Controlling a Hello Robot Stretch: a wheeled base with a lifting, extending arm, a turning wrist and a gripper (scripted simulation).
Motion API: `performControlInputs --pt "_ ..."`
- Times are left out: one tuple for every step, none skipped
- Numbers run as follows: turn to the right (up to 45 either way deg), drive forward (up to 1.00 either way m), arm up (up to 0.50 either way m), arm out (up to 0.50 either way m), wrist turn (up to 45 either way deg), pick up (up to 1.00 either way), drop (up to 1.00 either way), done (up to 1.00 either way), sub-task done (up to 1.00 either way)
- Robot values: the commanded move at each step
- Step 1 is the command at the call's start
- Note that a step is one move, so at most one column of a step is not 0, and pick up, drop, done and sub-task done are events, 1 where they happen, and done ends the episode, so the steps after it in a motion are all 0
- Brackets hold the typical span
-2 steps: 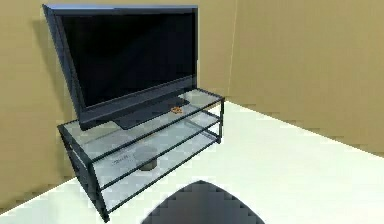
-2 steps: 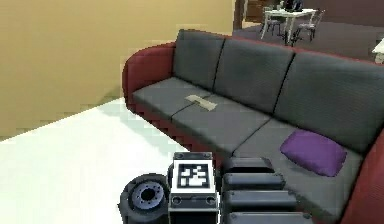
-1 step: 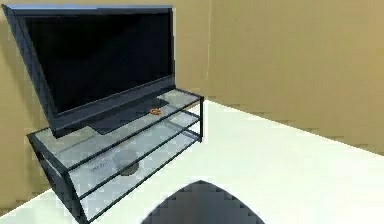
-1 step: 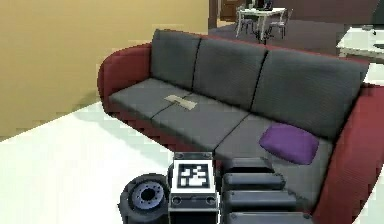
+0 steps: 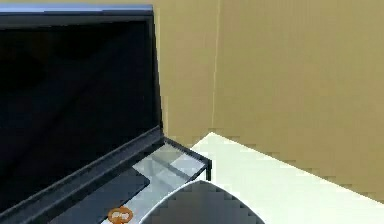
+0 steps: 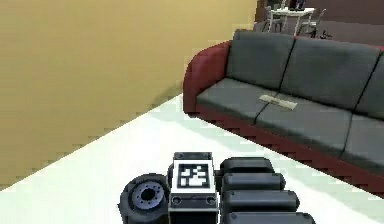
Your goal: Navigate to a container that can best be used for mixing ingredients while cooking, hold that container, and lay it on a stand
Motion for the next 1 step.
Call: performControlInputs --pt "9.0 0.00 0.00 0.00 0.0 0.00 0.00 0.00 0.00"
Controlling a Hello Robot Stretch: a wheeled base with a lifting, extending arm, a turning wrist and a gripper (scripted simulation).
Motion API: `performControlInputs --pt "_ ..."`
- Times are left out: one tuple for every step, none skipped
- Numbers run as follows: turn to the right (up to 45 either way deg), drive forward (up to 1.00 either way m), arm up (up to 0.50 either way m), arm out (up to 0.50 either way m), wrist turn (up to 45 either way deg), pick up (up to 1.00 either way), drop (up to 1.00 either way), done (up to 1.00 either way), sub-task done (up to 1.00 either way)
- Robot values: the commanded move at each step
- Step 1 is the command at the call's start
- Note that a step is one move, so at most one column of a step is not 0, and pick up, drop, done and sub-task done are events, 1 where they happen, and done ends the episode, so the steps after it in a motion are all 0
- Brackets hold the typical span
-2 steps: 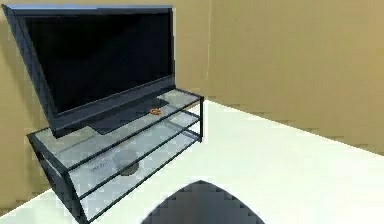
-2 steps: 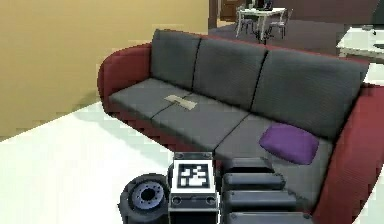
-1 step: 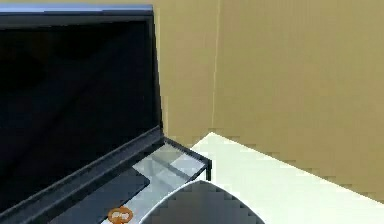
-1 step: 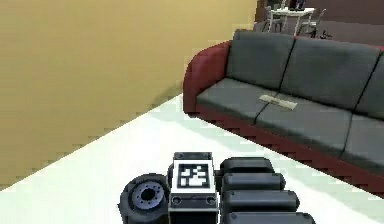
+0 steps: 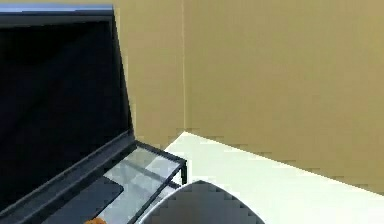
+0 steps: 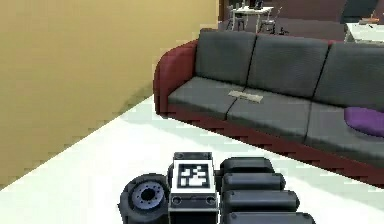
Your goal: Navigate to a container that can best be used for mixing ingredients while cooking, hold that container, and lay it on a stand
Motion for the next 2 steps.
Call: performControlInputs --pt "0.0 0.20 0.00 0.00 0.0 0.00 0.00 0.00 0.00" --pt "-45.0 0.00 0.00 0.00 0.0 0.00 0.00 0.00 0.00"
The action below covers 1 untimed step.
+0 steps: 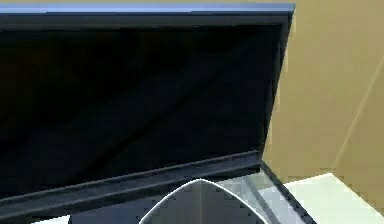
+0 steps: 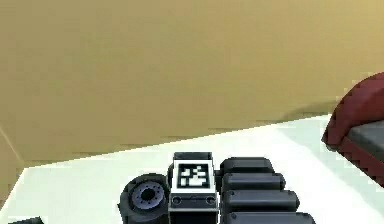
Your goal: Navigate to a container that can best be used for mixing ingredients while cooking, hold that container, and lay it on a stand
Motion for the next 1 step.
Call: performControlInputs --pt "-45.0 0.00 0.00 0.00 0.0 0.00 0.00 0.00 0.00"
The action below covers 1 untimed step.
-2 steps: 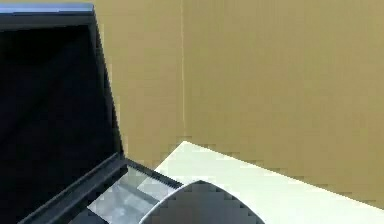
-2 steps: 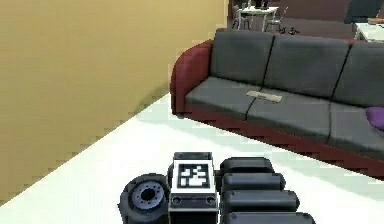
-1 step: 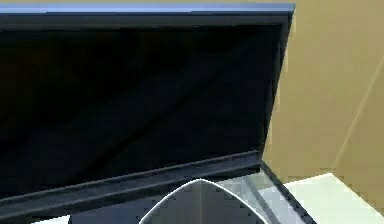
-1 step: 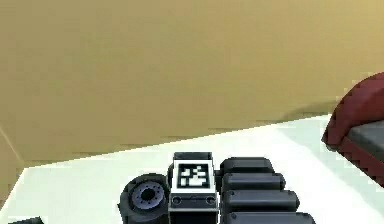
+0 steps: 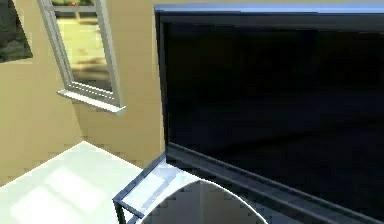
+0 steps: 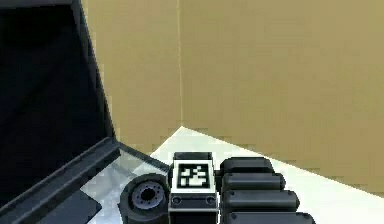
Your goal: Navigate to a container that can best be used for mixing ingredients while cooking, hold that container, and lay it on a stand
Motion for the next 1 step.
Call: performControlInputs --pt "-21.0 0.00 0.00 0.00 0.0 0.00 0.00 0.00 0.00"
